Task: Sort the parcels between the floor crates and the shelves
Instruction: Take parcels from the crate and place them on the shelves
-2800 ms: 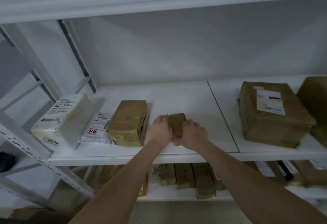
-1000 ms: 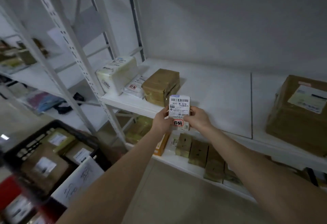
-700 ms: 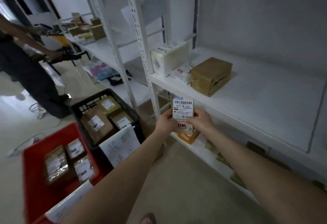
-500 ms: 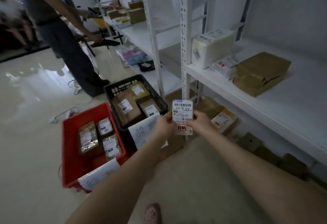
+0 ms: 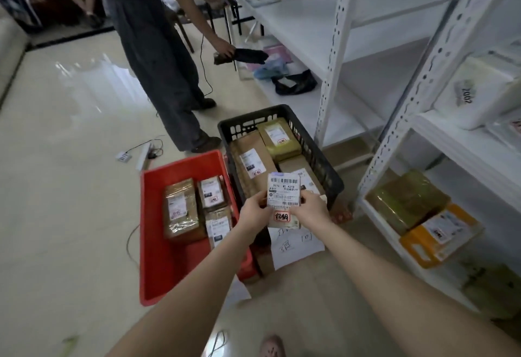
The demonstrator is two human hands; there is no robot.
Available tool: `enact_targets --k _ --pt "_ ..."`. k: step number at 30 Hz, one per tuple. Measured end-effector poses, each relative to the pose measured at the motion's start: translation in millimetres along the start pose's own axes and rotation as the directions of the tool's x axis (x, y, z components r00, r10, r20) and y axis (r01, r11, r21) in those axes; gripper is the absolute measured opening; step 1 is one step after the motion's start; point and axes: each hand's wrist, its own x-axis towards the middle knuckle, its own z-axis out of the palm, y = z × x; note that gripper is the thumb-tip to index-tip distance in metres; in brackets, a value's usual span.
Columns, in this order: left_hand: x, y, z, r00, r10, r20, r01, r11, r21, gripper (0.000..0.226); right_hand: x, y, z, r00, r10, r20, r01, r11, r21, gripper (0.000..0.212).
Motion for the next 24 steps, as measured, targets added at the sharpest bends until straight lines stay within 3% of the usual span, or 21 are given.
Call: enact_targets --k 12,21,24 --pt "159 29 28 0.989 -0.074 0.129 0.100 0.973 -0.207 0.042 174 5 -20 0.999 0.040 -0.010 -0.041 0.990 -0.132 0.023" --pt "266 -10 87 0.944 -0.316 0.098 0.331 0.905 -0.266 0.030 283 54 2 0.976 0.182 0.118 -0.145 0.951 -0.273 0.024" --pt "293 -21 96 0.914 -0.393 0.101 0.405 0.864 -0.300 0.025 307 67 12 0.971 0.204 0.124 -0.152 0.929 -0.337 0.037"
